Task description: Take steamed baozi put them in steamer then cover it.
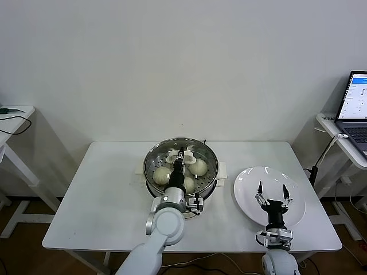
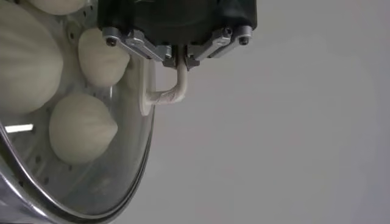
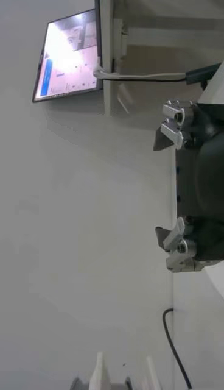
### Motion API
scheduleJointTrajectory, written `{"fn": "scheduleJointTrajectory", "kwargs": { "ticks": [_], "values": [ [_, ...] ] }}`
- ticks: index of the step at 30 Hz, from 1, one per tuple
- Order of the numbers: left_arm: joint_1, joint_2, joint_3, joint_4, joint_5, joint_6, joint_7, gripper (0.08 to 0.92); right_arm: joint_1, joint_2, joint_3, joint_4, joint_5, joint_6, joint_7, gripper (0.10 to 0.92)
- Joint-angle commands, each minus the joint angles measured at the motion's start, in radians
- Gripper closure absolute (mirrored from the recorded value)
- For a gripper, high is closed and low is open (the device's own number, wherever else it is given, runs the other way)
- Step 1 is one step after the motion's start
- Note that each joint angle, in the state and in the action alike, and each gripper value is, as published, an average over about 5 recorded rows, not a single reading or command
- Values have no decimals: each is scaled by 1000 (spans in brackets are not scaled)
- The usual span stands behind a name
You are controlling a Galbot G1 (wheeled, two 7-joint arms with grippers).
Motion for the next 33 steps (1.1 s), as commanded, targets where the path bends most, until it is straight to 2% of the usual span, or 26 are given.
{"fn": "scheduleJointTrajectory", "kwargs": {
  "ticks": [1, 4, 7, 15, 26, 30, 33],
  "values": [
    [4, -6, -5, 3, 2, -6, -7, 805, 0, 0, 0, 0, -1, 1, 0, 203],
    [7, -4, -7, 0, 1, -7, -9, 799, -1, 0, 0, 1, -2, 1, 0, 203],
    [12, 0, -8, -12, 1, -6, -8, 745, -1, 0, 0, 0, -3, 1, 0, 203],
    [43, 40, -12, -106, -30, 2, -4, 515, -1, 4, -7, 4, -8, 0, 0, 203],
    [127, 142, -15, -354, -175, 29, 4, 210, 7, 4, -23, 22, -20, -19, 2, 203],
    [181, 210, -78, -464, -293, 24, -7, 179, -10, -9, -44, 55, -14, -79, 18, 203],
    [244, 237, -206, -520, -420, -5, -64, 178, -26, -17, -52, 80, 7, -103, 11, 203]
  ]
}}
